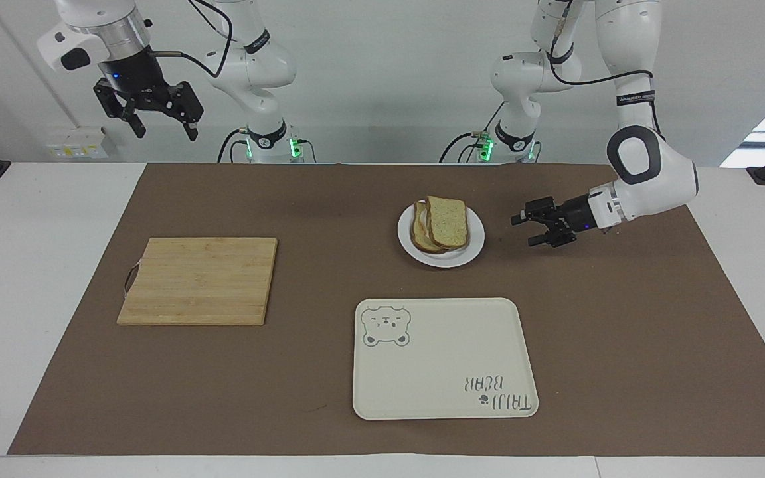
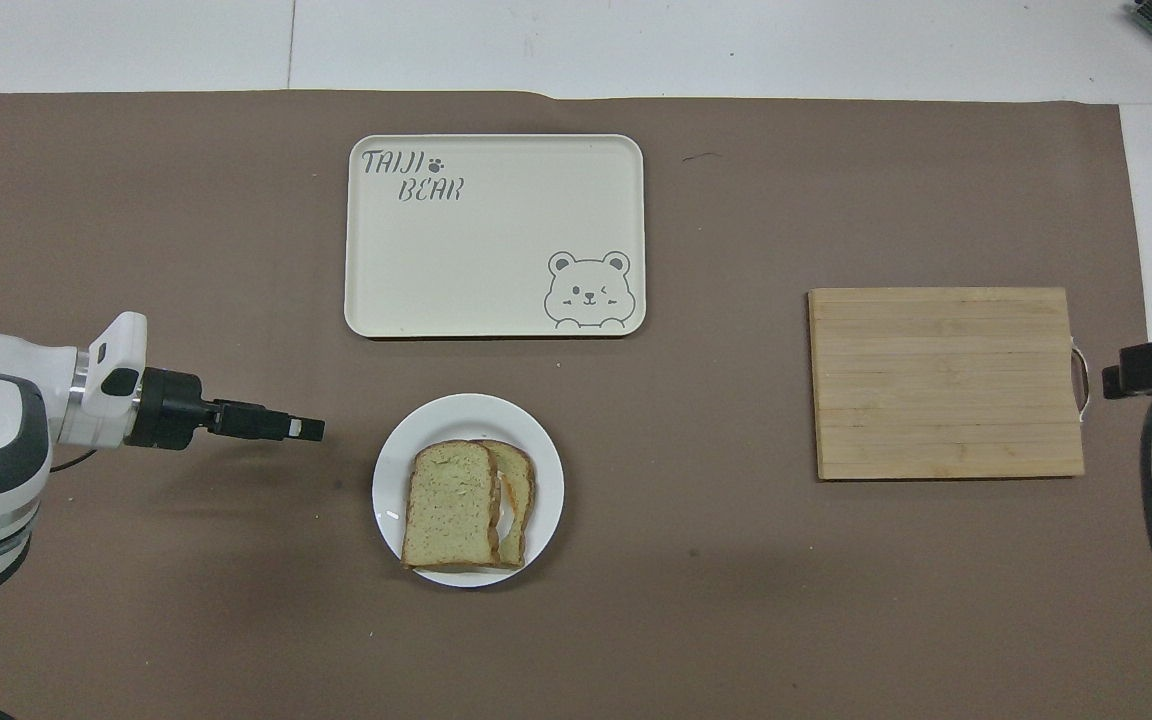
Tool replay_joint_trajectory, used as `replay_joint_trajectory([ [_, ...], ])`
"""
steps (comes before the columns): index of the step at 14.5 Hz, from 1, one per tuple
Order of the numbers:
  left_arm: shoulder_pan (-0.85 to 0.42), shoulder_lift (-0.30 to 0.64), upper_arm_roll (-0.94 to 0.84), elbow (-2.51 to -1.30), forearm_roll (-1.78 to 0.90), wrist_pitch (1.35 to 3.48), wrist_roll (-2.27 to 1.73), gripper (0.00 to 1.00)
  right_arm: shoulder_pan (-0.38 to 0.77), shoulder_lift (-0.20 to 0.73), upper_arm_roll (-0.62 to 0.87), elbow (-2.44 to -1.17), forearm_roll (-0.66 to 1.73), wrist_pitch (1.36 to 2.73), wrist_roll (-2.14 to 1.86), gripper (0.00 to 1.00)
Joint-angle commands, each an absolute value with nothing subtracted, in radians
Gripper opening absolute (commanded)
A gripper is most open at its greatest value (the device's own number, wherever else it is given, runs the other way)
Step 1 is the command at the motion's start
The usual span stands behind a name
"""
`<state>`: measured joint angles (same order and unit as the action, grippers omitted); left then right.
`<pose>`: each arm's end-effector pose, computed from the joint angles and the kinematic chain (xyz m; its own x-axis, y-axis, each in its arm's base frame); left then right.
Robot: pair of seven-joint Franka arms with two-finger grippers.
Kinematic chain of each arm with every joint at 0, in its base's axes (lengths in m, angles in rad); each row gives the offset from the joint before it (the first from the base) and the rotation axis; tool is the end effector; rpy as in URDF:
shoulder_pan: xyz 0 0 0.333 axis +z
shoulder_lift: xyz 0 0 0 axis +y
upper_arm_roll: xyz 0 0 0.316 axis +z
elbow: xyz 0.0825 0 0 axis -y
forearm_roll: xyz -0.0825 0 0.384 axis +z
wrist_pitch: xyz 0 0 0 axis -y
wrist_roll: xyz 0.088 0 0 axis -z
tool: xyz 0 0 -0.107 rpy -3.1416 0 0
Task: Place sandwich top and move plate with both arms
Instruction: 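Grip the white plate rim with the left gripper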
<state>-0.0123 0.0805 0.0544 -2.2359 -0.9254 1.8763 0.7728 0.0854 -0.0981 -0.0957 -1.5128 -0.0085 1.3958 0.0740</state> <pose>0.5023 -0.0393 0.3291 0.9774 -0.2073 0.0407 -0.1615 -0.6091 0.7765 0.5037 -0.0093 0.6879 0.9962 -0.0850 -0.0194 -0.0850 -0.9964 0.0005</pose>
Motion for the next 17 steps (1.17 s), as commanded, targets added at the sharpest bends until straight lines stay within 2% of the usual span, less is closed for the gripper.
replay_joint_trajectory([
  [1,-0.047,0.08,0.055,-2.319,-0.982,1.939,0.824,1.0,0.077,-0.11,-0.09,-1.528,0.0,1.387,0.052,1.0],
  [7,-0.1,0.104,0.055,-2.431,-1.058,1.962,0.925,1.0,0.074,-0.133,-0.094,-1.566,-0.018,1.405,0.006,1.0],
  [17,-0.133,0.104,0.055,-2.468,-1.12,1.96,0.931,1.0,0.071,-0.133,-0.094,-1.575,-0.02,1.419,-0.014,1.0],
])
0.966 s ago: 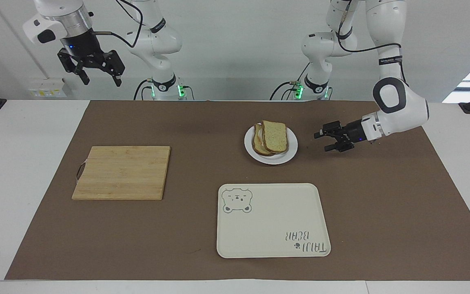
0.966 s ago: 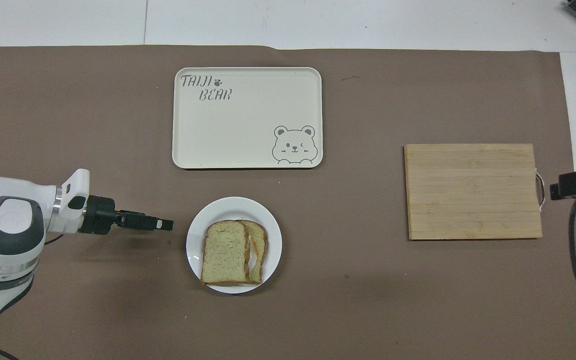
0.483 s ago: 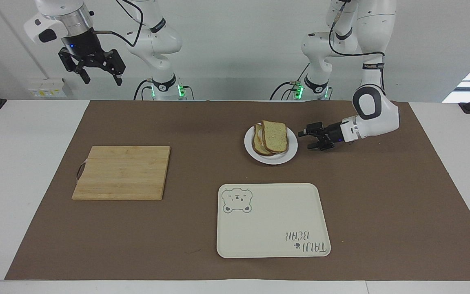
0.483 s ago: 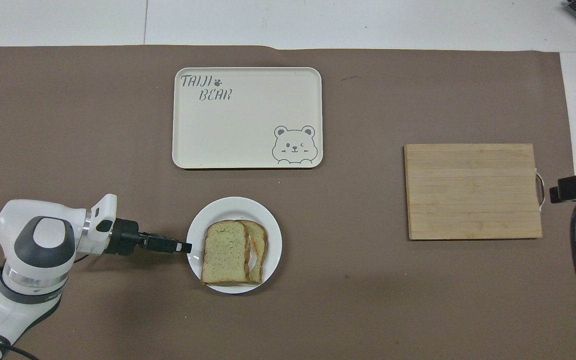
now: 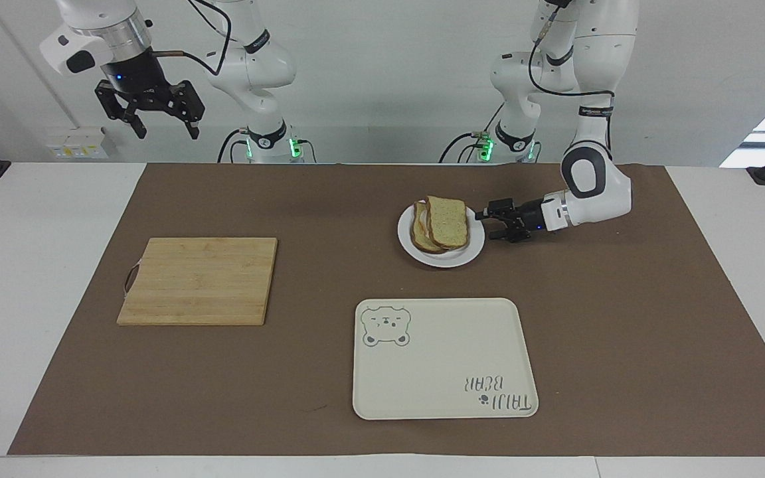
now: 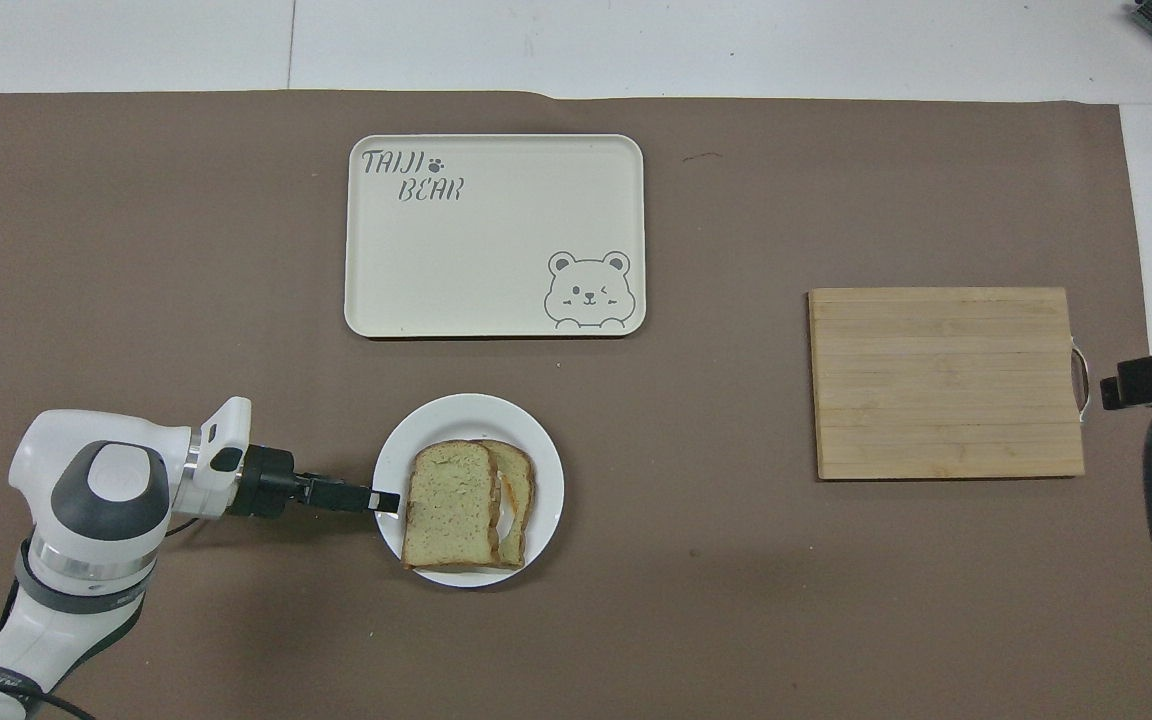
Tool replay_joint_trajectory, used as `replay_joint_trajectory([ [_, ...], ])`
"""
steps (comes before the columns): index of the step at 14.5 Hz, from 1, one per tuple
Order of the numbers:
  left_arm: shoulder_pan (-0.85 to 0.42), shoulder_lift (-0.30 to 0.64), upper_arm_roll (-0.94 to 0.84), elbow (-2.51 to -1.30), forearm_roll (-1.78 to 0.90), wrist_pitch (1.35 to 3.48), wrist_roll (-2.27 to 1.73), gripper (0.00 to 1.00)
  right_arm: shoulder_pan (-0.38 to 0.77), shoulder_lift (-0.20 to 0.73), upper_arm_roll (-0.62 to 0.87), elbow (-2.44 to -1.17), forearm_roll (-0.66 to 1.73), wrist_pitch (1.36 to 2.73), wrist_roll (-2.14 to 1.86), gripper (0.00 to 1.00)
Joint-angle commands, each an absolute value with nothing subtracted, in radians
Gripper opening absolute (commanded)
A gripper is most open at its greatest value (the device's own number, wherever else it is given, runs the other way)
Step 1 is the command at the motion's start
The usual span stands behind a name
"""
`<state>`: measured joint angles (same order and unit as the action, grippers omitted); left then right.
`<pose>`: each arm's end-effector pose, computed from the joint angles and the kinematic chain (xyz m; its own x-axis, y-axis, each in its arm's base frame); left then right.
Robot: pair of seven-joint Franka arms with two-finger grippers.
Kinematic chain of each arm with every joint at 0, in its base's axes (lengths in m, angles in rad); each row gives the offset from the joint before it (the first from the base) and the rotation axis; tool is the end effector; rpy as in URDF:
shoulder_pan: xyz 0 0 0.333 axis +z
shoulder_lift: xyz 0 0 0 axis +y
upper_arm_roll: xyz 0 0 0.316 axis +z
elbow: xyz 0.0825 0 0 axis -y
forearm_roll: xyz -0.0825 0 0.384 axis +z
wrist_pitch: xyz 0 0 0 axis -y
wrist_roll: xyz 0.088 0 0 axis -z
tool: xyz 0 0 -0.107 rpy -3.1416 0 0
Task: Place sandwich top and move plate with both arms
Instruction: 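Grip the white plate rim with the left gripper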
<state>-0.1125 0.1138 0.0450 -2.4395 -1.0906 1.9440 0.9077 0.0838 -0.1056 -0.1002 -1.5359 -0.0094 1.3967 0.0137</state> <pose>0.4357 -0.0892 0.2457 0.9724 -0.2312 -0.0321 -0.1003 -0.5379 0.8370 0.5018 -0.0128 0.6812 0.9989 -0.0308 -0.0341 -0.0308 -0.9995 -0.0008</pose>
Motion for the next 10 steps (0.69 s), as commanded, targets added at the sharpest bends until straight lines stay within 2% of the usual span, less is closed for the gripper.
replay_joint_trajectory([
  [1,-0.133,0.104,0.055,-2.479,-1.135,1.962,0.942,1.0,0.071,-0.133,-0.094,-1.575,-0.02,1.419,-0.014,1.0],
  [2,-0.133,0.104,0.055,-2.48,-1.147,1.962,0.952,1.0,0.071,-0.133,-0.094,-1.574,-0.02,1.419,-0.014,1.0],
  [4,-0.133,0.104,0.055,-2.482,-1.149,1.962,0.954,0.85,0.071,-0.133,-0.094,-1.575,-0.018,1.417,-0.014,1.0],
  [7,-0.133,0.104,0.055,-2.482,-1.152,1.96,0.954,0.7,0.071,-0.133,-0.094,-1.575,-0.018,1.416,-0.015,1.0],
  [8,-0.133,0.104,0.055,-2.482,-1.158,1.959,0.954,0.63,0.071,-0.133,-0.094,-1.575,-0.018,1.416,-0.015,1.0],
  [10,-0.132,0.106,0.055,-2.482,-1.161,1.953,0.954,0.58,0.071,-0.133,-0.095,-1.575,-0.018,1.416,-0.015,1.0],
])
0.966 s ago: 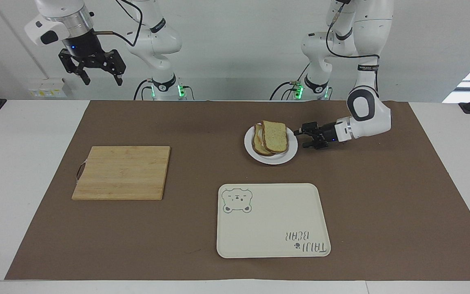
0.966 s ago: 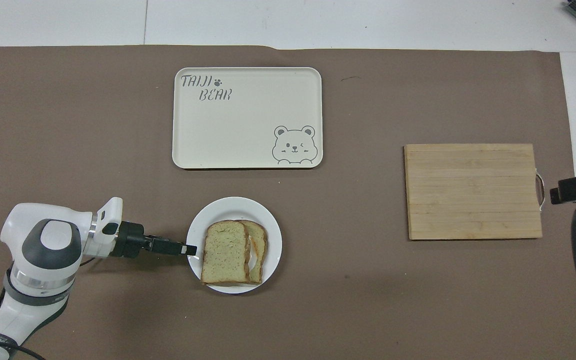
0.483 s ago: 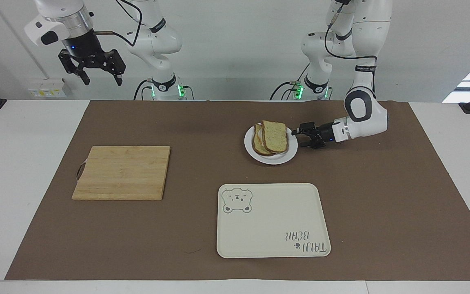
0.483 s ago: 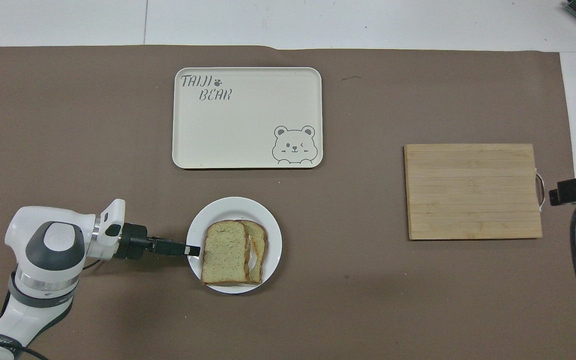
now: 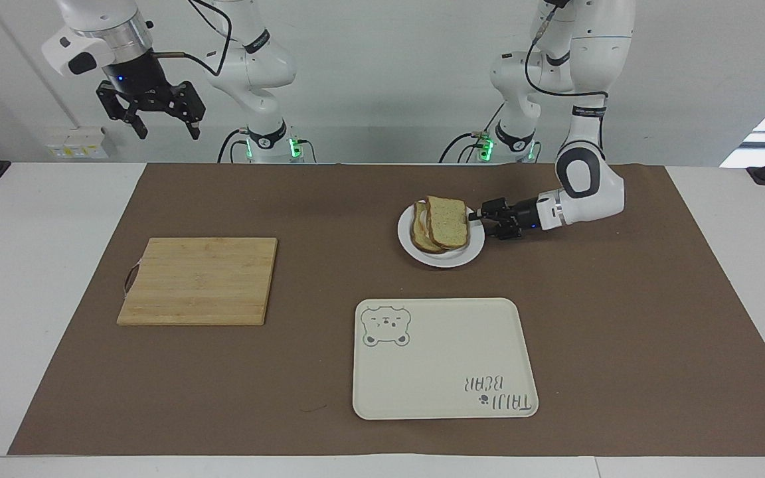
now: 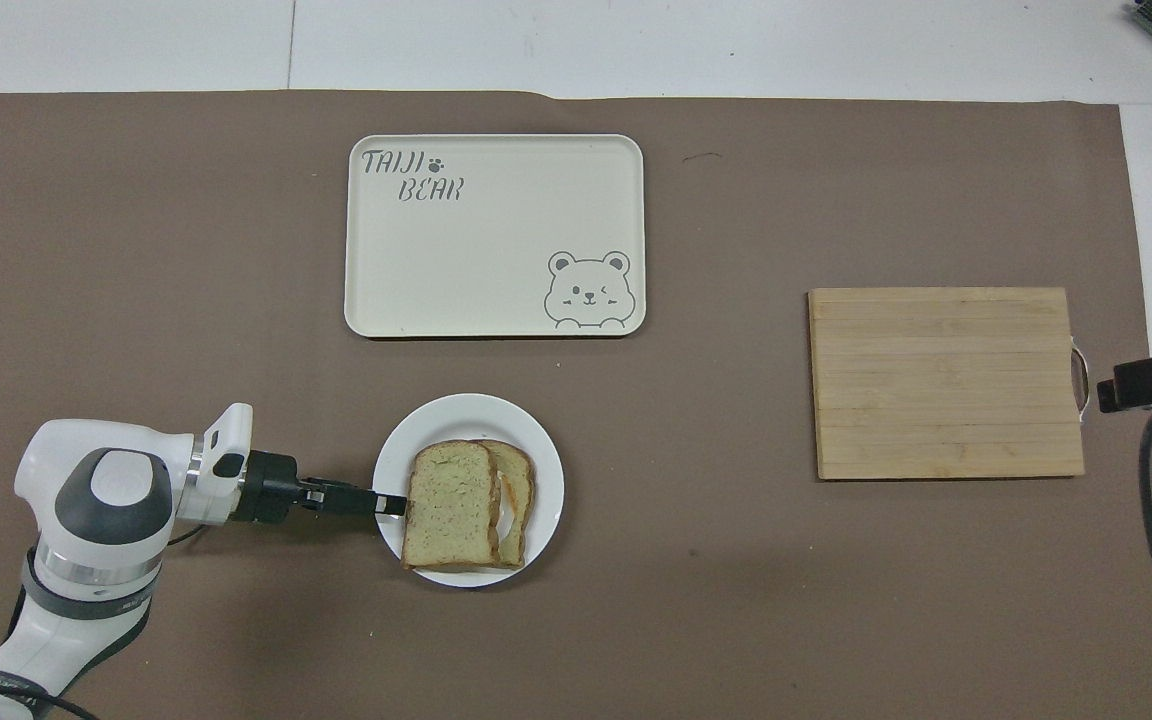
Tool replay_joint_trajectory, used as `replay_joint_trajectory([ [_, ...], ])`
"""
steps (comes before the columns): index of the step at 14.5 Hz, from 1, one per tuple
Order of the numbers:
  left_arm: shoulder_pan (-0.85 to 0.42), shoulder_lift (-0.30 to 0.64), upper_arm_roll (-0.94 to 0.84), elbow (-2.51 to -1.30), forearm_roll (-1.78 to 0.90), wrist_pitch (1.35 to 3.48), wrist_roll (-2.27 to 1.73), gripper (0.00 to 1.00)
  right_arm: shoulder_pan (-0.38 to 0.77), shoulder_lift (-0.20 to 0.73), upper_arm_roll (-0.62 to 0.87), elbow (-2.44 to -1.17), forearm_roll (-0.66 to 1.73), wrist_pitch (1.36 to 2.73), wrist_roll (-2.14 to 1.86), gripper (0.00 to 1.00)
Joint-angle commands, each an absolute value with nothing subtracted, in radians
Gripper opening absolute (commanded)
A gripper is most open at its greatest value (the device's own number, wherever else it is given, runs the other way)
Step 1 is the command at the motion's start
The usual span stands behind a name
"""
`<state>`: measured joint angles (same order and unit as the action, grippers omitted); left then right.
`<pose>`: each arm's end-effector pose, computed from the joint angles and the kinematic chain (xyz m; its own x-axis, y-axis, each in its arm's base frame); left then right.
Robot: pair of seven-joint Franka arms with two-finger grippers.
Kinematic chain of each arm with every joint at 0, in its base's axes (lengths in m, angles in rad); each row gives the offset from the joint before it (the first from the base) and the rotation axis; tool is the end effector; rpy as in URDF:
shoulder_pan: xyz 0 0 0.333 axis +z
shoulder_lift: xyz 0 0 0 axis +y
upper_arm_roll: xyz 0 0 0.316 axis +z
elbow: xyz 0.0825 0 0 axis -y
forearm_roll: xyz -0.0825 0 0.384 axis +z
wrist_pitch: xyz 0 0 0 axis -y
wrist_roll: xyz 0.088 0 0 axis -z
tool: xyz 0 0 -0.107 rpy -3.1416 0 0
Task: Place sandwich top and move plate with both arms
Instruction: 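Grip the white plate rim with the left gripper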
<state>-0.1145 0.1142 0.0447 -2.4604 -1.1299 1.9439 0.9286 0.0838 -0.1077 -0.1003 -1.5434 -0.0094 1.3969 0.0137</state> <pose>0.4291 -0.0909 0.2402 0.9765 -0.2130 -0.0321 -0.0853 -0.5192 0.8504 0.5013 -0.0128 0.6789 0.9988 -0.0308 -0.0394 -0.0309 -0.9995 -0.0009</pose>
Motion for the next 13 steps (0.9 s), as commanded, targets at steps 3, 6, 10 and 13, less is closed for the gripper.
replay_joint_trajectory([
  [3,-0.126,0.126,0.055,-2.477,-1.161,1.928,0.983,0.53,0.071,-0.133,-0.095,-1.575,-0.018,1.414,-0.015,1.0],
  [6,-0.121,0.132,0.055,-2.474,-1.164,1.908,0.989,0.51,0.071,-0.136,-0.095,-1.575,-0.018,1.414,-0.015,1.0],
  [10,-0.117,0.158,0.055,-2.465,-1.187,1.881,1.028,0.5,0.069,-0.137,-0.095,-1.575,-0.018,1.413,-0.015,1.0],
  [13,-0.097,0.163,0.055,-2.459,-1.189,1.859,1.032,0.48,0.069,-0.137,-0.095,-1.575,-0.018,1.411,-0.017,1.0],
])
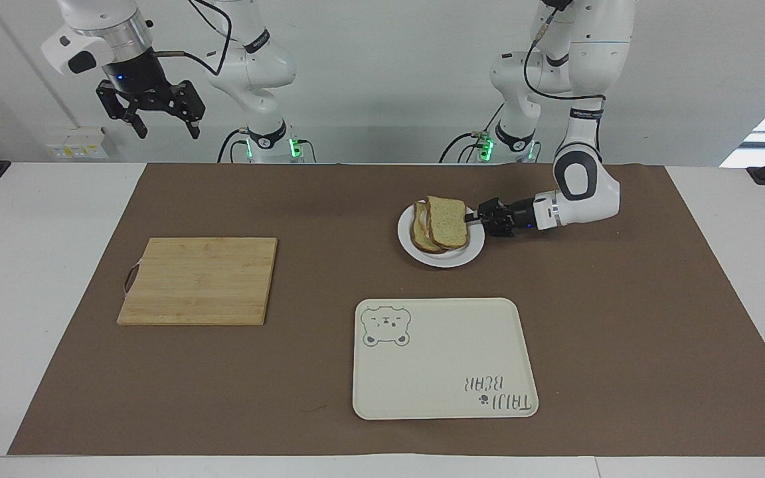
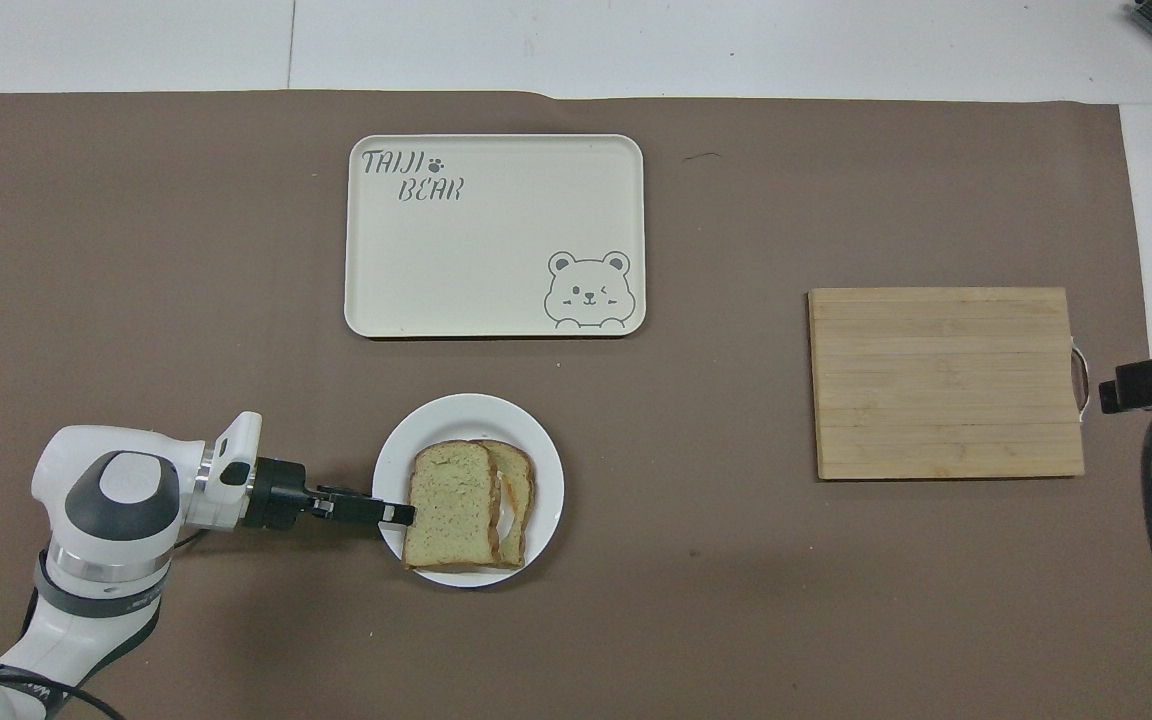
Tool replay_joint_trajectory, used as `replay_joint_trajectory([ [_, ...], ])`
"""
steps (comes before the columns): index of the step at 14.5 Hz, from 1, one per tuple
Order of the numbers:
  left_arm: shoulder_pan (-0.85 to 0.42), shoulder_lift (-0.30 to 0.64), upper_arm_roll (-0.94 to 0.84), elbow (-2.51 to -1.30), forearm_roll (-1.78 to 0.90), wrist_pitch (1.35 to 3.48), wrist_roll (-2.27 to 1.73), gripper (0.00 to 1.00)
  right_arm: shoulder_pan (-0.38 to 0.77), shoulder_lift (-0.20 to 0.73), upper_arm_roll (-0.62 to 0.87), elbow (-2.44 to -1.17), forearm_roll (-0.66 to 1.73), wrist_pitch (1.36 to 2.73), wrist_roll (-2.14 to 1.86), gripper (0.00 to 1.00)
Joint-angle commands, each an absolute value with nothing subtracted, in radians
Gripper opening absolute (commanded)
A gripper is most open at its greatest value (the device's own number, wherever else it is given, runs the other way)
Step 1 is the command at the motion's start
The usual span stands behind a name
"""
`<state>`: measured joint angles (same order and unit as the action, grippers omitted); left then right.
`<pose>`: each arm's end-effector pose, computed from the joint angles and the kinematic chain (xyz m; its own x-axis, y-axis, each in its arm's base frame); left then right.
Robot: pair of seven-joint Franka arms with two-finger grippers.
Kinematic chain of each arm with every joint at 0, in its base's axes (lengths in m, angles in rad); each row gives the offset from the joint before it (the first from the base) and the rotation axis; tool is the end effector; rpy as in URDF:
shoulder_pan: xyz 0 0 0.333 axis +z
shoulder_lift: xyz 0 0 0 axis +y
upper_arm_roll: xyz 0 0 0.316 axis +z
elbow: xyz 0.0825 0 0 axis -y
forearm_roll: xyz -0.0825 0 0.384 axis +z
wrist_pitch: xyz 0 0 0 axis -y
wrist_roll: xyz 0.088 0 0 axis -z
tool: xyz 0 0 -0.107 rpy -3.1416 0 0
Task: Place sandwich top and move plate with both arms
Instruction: 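Grip the white plate rim with the left gripper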
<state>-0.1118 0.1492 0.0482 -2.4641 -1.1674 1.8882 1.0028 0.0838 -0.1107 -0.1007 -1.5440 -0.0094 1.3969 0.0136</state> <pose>0.4220 -0.0947 0.2270 0.9708 -0.2391 -0.0185 -0.0950 -0.4543 0.8857 0.5002 -0.0131 0.6801 0.9988 -0.0311 -0.0370 -0.0312 -0.9995 -0.0013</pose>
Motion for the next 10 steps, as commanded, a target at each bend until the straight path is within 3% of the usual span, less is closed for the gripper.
replay_joint_trajectory([
  [1,-0.094,0.163,0.055,-2.457,-1.189,1.859,1.032,0.47,0.069,-0.137,-0.097,-1.575,-0.018,1.411,-0.017,1.0],
  [10,-0.074,0.169,0.057,-2.445,-1.189,1.841,1.032,0.41,0.055,-0.137,-0.095,-1.575,-0.018,1.41,-0.02,1.0],
])
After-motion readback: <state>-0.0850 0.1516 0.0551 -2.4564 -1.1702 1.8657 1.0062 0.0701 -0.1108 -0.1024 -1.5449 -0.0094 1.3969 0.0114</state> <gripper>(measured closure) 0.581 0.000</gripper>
